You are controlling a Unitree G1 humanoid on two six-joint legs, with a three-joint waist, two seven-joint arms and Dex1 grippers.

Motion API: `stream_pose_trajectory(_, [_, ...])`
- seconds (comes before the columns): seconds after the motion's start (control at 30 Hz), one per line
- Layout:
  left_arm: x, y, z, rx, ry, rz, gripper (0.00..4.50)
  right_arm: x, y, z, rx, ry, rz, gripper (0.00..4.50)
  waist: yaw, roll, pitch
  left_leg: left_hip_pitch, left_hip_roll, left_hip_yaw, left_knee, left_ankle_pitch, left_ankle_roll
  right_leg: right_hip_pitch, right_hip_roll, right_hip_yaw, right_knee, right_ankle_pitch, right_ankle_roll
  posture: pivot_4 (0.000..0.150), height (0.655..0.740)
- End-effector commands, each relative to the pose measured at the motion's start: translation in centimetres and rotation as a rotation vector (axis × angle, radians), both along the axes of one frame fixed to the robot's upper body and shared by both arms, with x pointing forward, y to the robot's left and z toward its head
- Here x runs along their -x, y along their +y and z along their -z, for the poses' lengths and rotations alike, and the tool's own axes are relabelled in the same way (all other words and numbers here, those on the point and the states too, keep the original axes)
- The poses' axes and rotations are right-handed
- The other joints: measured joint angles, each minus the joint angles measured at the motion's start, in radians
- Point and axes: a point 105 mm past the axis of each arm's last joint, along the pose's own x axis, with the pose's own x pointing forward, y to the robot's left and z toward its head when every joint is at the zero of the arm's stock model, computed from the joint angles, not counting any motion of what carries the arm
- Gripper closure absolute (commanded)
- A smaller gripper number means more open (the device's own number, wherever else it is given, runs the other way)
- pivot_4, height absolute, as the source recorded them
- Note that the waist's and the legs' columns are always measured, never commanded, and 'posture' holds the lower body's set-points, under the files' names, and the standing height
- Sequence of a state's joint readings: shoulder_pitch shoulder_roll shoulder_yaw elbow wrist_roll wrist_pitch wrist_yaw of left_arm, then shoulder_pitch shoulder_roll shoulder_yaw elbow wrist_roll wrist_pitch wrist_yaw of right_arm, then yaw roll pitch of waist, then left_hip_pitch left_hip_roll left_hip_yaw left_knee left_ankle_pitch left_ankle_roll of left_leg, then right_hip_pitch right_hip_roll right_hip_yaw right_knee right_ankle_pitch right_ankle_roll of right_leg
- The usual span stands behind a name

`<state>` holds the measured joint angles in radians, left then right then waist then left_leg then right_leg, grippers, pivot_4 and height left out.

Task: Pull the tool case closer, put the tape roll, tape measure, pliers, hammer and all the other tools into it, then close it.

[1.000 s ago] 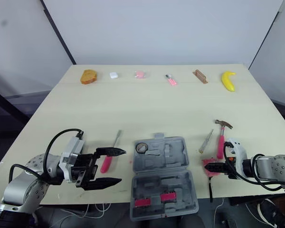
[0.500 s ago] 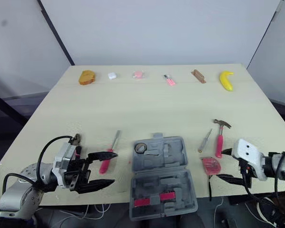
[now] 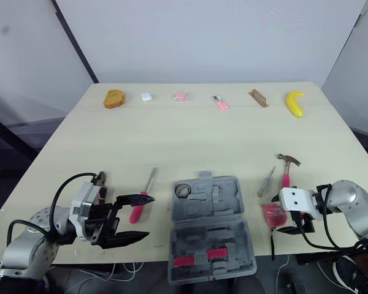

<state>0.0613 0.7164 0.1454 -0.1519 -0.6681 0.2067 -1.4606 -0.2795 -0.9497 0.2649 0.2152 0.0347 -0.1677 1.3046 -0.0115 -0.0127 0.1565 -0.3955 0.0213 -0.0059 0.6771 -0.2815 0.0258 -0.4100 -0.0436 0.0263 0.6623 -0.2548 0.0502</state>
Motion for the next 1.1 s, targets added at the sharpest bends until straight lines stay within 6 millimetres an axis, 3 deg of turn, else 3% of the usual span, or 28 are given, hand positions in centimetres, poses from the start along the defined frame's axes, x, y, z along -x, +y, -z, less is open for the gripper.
stream_pose_trajectory(0.03, [0.4,-0.4,-0.7,0.01,-0.033,0.022,0.0,-0.6,0.1,-0.3,0.012,-0.042,-0.05,0.05,0.0,0.0,0.0,0.0,0.0,0.0,0.0,0.0,0.0,0.0,0.0,0.0,0.0,0.0,0.0,0.15,0.74])
stream_pose_trajectory(0.37, [0.2,-0.9,-1.4,0.029,-0.056,0.034,0.0,-1.1,0.0,0.3,0.034,-0.057,-0.076,0.05,0.001,0.0,0.0,0.0,0.0,0.0,0.0,0.0,0.0,0.0,-0.001,0.0,0.0,0.0,0.0,0.15,0.74])
stream_pose_trajectory(0.53, [0.0,-1.2,-1.7,0.037,-0.071,0.029,0.0,-1.0,0.0,0.7,0.048,-0.058,-0.08,1.65,0.0,0.0,0.0,0.0,0.0,0.0,0.0,0.0,0.0,0.0,-0.001,0.0,0.0,0.0,0.0,0.15,0.74])
stream_pose_trajectory(0.67, [0.0,-1.5,-1.9,0.041,-0.073,0.024,0.0,-1.2,0.2,0.2,0.049,-0.072,-0.084,1.65,0.0,0.0,0.0,0.0,0.0,0.0,0.0,0.0,0.0,0.0,-0.001,0.0,0.0,0.0,0.0,0.15,0.74])
stream_pose_trajectory(0.77, [-0.1,-1.3,-1.9,0.039,-0.076,0.006,0.0,-1.7,1.1,-1.9,0.023,-0.114,-0.077,1.65,0.0,0.001,0.0,0.0,0.0,0.0,0.0,0.0,0.0,0.0,-0.001,0.0,0.001,0.0,0.0,0.15,0.74])
stream_pose_trajectory(0.87, [-0.4,-1.1,-2.0,0.044,-0.083,-0.032,0.0,-1.9,3.7,-5.8,0.001,-0.13,-0.069,1.65,-0.005,0.004,0.002,0.0,0.0,0.0,0.0,0.0,0.0,0.0,-0.001,0.0,0.001,0.0,0.0,0.15,0.74])
stream_pose_trajectory(0.93, [-0.7,-0.8,-2.0,0.05,-0.086,-0.066,0.0,-1.8,5.2,-8.1,0.099,-0.084,-0.016,1.65,-0.007,0.008,0.004,0.0,0.0,0.0,0.0,0.0,0.0,0.0,-0.001,0.0,0.002,0.0,0.0,0.15,0.74])
stream_pose_trajectory(1.1, [-1.2,-0.5,-2.2,0.065,-0.096,-0.126,0.0,-2.6,9.6,-10.8,0.171,-0.01,0.042,1.65,0.001,0.008,0.005,0.0,0.0,-0.004,0.0,0.0,0.0,0.0,-0.001,-0.004,0.001,0.001,-0.001,0.15,0.74])
